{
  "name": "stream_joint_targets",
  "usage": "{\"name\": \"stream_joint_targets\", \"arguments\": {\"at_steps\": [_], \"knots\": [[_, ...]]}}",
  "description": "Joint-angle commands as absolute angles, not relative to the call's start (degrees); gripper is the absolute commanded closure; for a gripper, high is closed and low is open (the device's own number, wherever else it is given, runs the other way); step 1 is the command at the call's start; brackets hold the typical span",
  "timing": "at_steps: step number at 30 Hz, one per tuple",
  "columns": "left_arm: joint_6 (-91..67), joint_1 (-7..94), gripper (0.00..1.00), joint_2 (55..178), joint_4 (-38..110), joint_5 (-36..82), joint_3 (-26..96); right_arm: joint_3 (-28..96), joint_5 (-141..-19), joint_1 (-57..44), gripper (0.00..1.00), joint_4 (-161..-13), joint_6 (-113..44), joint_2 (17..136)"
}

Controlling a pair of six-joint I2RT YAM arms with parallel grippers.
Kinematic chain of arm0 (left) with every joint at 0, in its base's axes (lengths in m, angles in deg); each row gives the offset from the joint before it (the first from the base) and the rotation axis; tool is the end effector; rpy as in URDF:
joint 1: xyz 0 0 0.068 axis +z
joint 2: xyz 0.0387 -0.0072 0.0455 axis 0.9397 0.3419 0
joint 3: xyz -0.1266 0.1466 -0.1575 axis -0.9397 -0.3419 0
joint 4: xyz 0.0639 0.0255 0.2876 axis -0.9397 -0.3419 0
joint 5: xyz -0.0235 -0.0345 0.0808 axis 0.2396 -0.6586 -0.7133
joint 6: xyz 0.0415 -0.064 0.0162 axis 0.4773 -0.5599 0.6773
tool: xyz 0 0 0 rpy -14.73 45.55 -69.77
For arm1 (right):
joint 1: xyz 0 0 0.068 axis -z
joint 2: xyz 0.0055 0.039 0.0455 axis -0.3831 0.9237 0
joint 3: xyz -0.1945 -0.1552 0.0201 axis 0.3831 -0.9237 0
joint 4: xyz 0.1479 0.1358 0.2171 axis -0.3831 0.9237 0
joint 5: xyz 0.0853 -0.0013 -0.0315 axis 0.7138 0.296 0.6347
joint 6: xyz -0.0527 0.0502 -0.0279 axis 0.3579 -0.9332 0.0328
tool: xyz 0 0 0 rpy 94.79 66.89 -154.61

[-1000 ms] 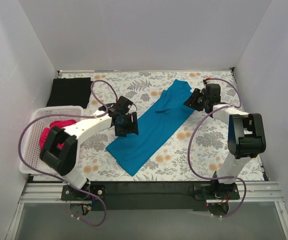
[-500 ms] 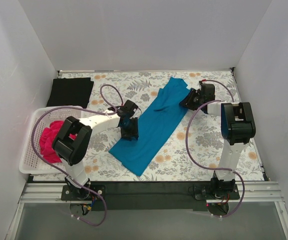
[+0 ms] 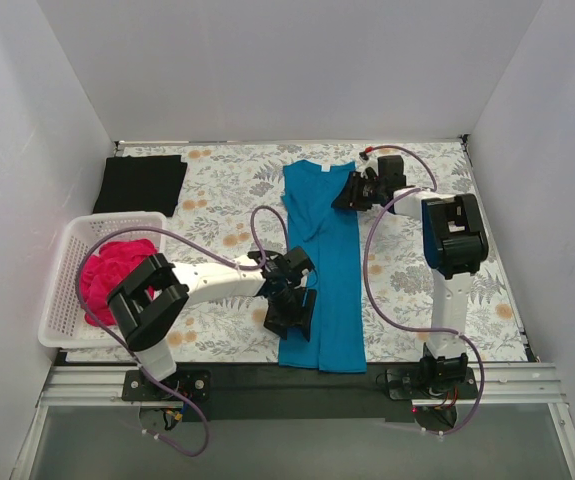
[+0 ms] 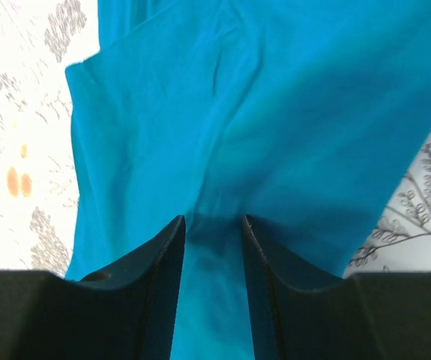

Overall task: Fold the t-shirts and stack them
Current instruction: Fold the tshirt

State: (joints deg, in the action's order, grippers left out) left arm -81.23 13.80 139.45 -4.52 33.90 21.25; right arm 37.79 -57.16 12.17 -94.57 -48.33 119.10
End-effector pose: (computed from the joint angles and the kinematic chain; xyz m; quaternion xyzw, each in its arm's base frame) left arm 0.1697 -0.2927 0.0827 0.1946 -0.9617 0.1540 0.1161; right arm 0.4873 0.1233 0.0792 -0.0372 0.8719 0.3413 0.3492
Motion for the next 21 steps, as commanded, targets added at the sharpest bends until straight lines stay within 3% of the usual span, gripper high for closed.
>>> {"name": "stream_joint_targets", "arguments": {"at_steps": [1,8,17,21], "knots": [[-84.3,15.5,0.39,132.9,-8.0,27.0,25.4,38.4,-59.6,11.7,0.56,-90.3,-41.6,113.4],[-85.6,34.1,0.37,126.4,0.6,22.3,26.0,33.4,-66.6,9.8,0.48,-85.9,-37.6,100.1],[-79.5,44.8,0.55,149.0,10.0,23.7,43.5,16.8,-73.3,6.2,0.46,-84.9,-40.4,85.7],[-79.4,47.1,0.58,157.9,11.8,24.6,51.9,9.4,-73.6,4.4,0.46,-84.8,-40.9,79.9]]}}
